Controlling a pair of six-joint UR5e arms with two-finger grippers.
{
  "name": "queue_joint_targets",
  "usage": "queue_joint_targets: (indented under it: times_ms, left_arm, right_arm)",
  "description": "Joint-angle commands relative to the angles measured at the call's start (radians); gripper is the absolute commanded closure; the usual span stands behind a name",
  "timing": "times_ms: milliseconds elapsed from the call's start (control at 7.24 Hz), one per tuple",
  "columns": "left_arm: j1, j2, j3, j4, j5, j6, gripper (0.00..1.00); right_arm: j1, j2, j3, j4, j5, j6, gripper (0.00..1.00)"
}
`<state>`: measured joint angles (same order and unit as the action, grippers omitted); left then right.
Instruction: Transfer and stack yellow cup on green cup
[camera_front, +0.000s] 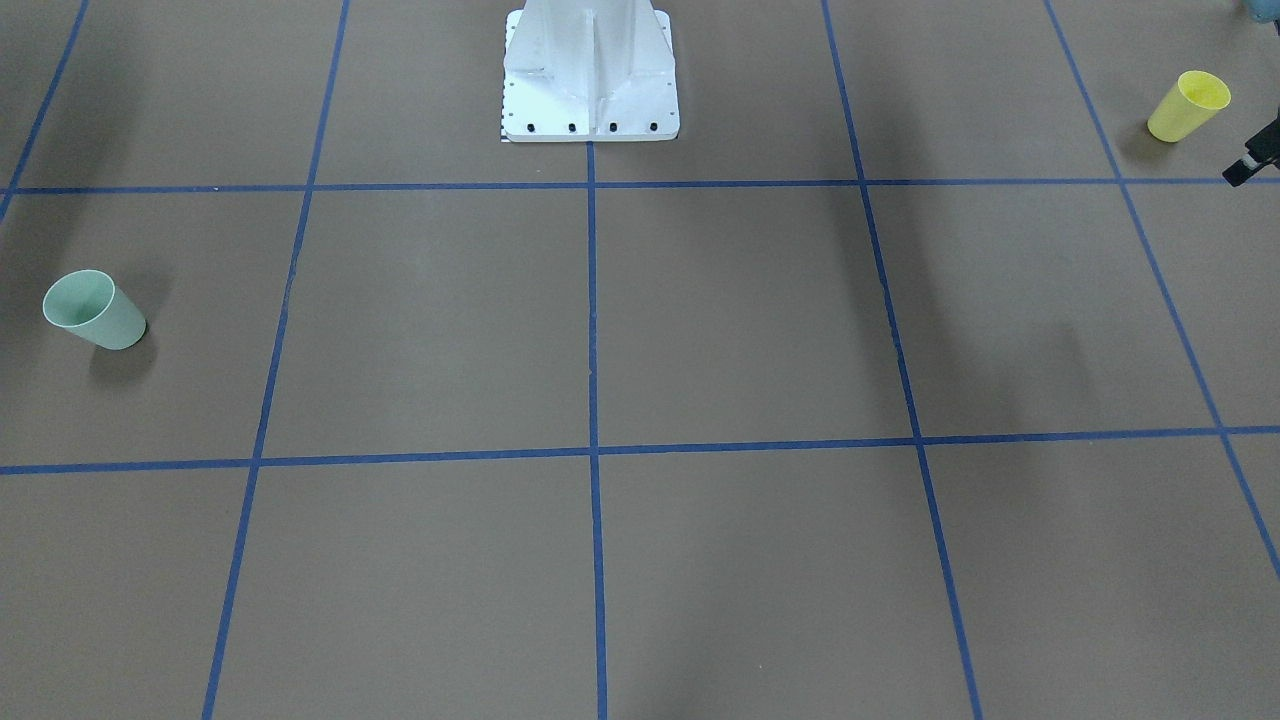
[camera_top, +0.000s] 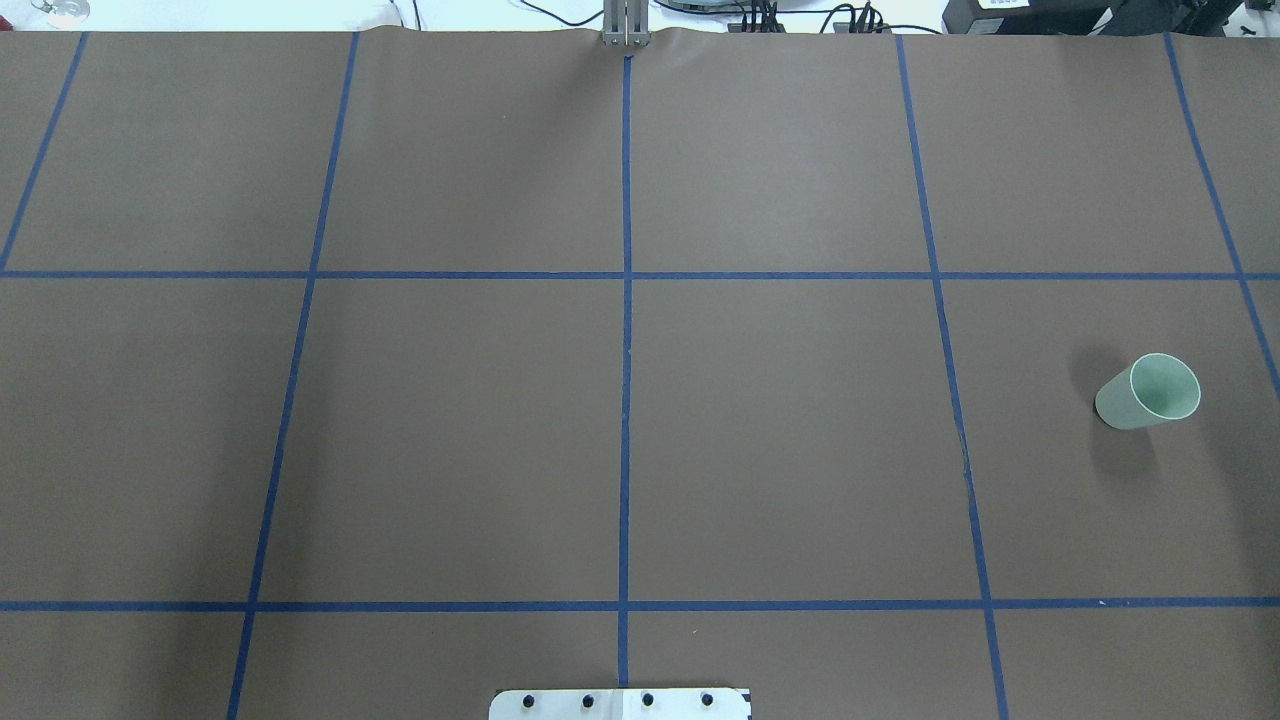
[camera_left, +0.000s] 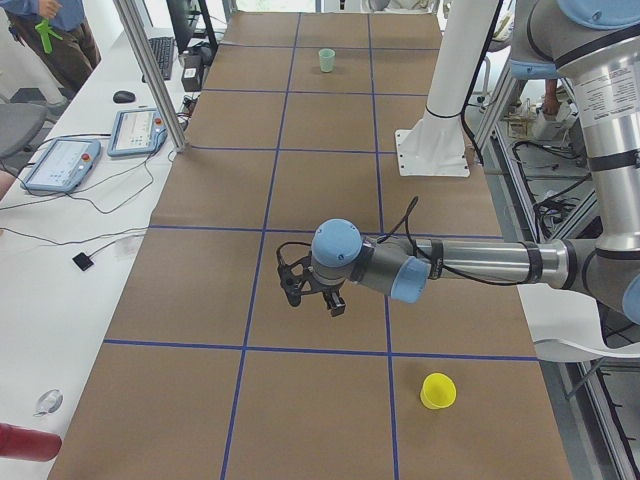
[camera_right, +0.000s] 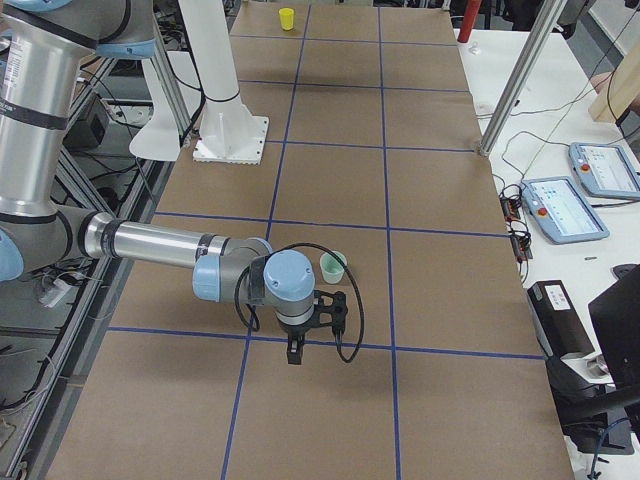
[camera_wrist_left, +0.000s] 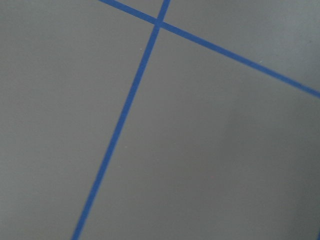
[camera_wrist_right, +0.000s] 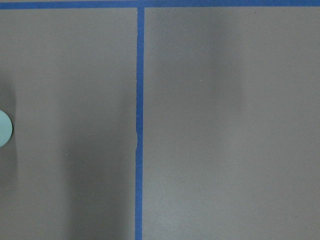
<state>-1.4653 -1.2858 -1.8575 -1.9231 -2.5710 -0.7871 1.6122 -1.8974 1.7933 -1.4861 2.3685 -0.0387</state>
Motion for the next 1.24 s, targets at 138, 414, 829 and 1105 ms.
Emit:
queue_joint_targets:
  times_ms: [138,414,829,1105]
  left_arm:
    - [0.043,-0.2,0.16,-0.022,-0.035,-0.273,0.0]
    - [0.145,-0.222,0.178,-0.087,0.141,-0.502,0.0]
    - [0.367,-0.142,0.179,-0.244,0.522,-0.929,0.0]
    - [0.543,-0.133,0.141,-0.063,0.759,-1.078,0.0]
  right_arm:
    - [0.0,-0.002,0.0,0.003,-0.003,-0.001,0.0]
    - [0.0,-0.002,0.002,0.003,-0.002,-0.001,0.0]
    - [0.0,0.001,0.009,0.007,-0.008,-0.003,0.0]
    - [-0.001,0.001,0.02,0.006,-0.005,-0.003,0.0]
